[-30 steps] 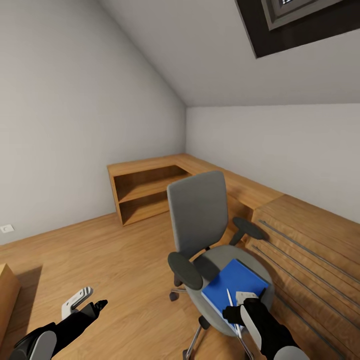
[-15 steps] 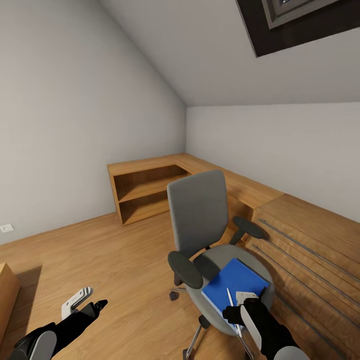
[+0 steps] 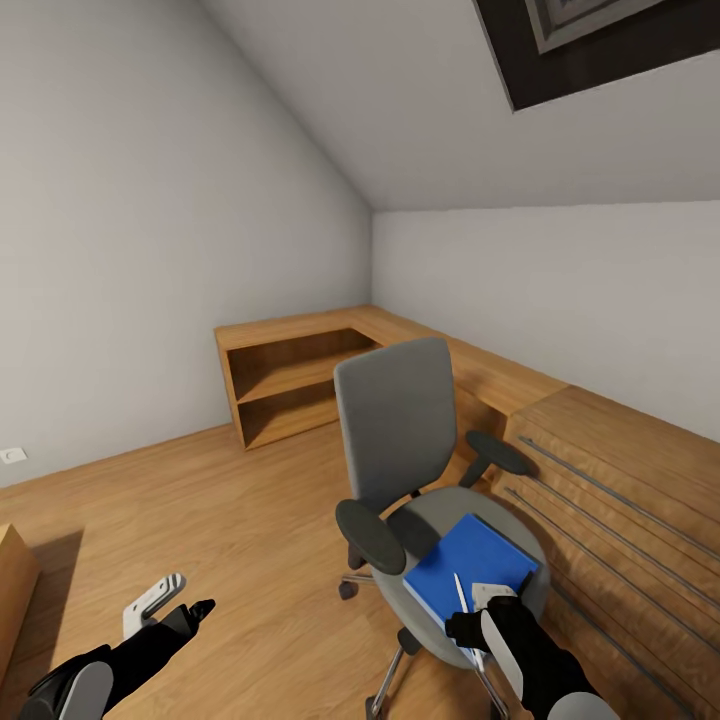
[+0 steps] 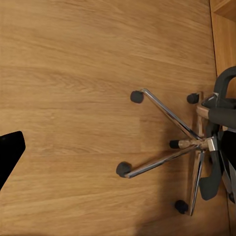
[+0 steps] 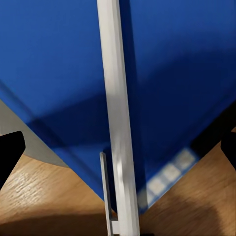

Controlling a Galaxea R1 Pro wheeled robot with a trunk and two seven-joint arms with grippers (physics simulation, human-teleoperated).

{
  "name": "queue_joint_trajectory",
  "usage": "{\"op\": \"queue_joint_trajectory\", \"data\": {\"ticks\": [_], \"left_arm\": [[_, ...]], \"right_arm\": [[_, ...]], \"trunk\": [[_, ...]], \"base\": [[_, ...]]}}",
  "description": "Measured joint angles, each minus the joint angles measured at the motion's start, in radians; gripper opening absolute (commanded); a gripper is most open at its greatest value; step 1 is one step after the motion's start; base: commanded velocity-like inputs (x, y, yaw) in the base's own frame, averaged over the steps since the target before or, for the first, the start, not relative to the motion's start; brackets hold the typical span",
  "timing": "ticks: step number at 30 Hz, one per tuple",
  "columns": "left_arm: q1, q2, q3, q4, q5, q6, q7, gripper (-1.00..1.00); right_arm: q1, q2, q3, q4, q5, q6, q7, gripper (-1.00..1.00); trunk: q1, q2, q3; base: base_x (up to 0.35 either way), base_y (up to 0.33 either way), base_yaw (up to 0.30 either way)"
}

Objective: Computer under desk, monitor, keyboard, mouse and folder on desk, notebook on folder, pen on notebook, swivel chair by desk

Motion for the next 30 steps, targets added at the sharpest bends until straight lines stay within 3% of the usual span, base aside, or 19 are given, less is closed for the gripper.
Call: {"op": "queue_joint_trajectory", "data": {"ticks": [30], "left_arm": [[0.000,0.000,0.002,0.000,0.000,0.000,0.000,1.00]], "right_arm": [[0.000,0.000,0.005,-0.002,0.008,0.000,-0.001,1.00]], "trunk": [[0.000,0.000,0.000]], "base": [[0.000,0.000,0.000]]}}
